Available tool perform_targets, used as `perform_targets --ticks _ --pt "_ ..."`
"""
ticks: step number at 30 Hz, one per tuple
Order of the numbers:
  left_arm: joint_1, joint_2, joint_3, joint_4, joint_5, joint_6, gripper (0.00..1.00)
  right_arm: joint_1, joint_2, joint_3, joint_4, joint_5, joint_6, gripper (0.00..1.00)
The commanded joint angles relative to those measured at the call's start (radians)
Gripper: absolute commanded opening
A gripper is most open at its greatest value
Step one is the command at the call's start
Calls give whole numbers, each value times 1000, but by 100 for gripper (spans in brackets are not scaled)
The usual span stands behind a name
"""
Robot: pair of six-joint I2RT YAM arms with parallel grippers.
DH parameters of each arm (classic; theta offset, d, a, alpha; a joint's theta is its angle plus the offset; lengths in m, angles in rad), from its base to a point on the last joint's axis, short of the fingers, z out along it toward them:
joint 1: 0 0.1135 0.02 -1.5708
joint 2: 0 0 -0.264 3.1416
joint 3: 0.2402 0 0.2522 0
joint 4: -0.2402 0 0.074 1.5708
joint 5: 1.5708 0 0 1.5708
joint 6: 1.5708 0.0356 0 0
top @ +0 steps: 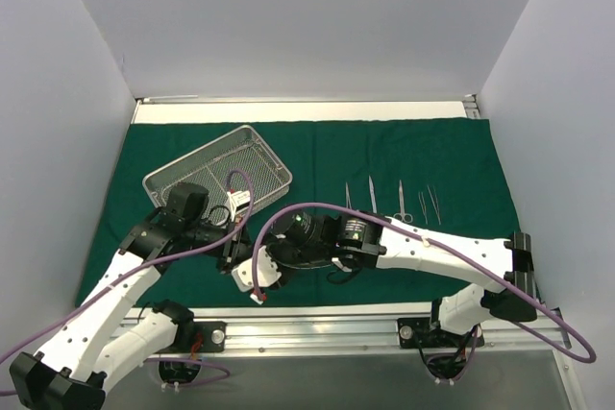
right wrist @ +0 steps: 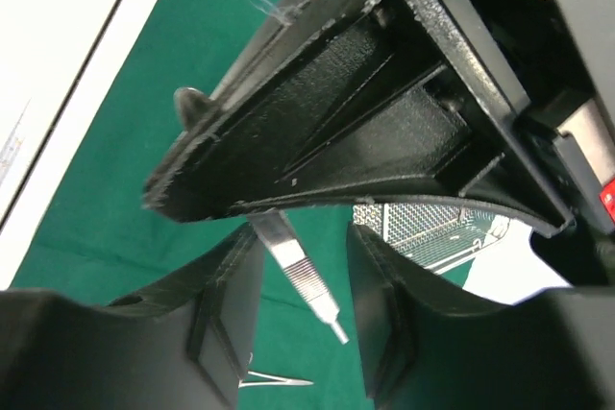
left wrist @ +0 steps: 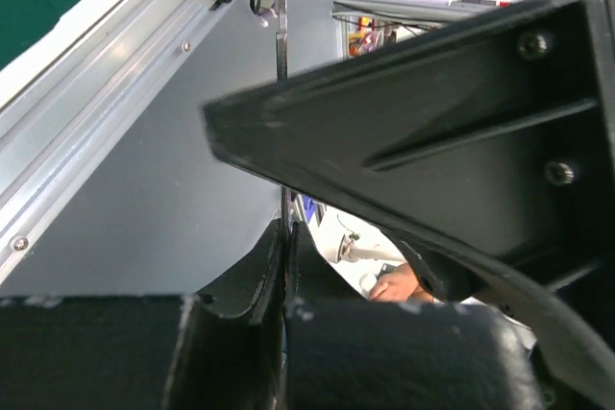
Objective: Open and lay out the surgical kit
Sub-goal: Place the medical item in the surgical kit.
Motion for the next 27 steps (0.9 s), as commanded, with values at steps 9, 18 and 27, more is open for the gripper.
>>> perform_targets --ticks 9,18,27 --pt "-15 14 81 -60 -58 56 22 14 28 35 -3 61 6 0" --pt "186 106 301 -192 -225 188 70 -188 52 24 95 33 398 0" --pt "386 265 470 -248 -630 167 94 -534 146 -4 250 -36 1087 0"
